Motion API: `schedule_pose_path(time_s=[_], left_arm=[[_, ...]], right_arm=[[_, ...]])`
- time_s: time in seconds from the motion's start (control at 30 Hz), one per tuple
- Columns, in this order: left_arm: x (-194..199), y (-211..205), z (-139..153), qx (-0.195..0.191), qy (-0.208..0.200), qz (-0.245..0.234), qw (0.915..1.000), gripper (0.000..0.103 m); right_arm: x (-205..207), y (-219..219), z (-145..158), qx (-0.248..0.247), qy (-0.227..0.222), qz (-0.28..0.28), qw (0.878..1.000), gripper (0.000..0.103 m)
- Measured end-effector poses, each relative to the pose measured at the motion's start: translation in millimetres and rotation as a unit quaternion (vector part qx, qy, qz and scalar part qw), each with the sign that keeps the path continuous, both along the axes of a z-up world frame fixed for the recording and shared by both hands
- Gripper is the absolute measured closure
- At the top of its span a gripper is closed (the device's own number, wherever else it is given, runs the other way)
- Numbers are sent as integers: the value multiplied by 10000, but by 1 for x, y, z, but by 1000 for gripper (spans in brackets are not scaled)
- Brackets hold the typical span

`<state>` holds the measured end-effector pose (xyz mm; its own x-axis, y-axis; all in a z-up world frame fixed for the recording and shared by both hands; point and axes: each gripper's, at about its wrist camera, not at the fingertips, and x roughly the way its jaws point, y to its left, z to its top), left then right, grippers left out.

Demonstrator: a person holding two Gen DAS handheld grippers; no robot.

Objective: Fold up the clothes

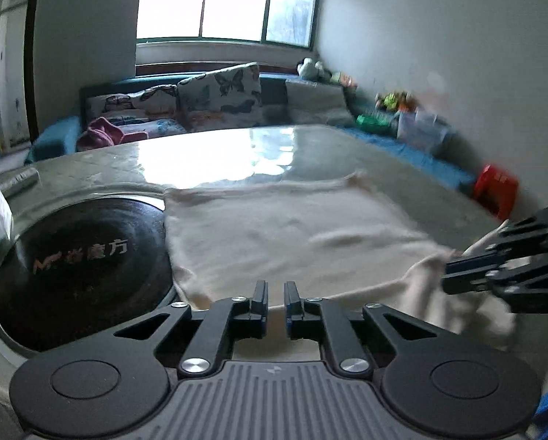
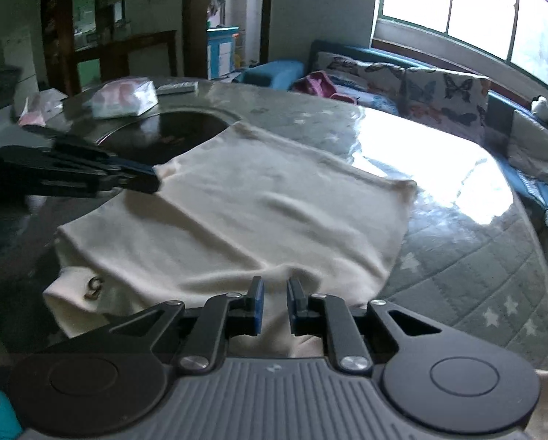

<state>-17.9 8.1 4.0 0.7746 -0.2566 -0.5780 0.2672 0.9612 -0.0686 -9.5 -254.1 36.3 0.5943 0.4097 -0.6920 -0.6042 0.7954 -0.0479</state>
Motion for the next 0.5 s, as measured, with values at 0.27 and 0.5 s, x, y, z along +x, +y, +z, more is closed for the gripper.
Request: schedule_pose_path(time_s=[0.27, 0.5], left_arm=[[-4, 13, -2, 301, -64, -473, 9984, 71], [2, 16, -5, 622, -78, -744, 9953, 71]], right_arm=[[-6, 2, -2, -6, 70, 114, 9999, 87], [-8, 3, -5, -51, 125, 150, 9998, 81]])
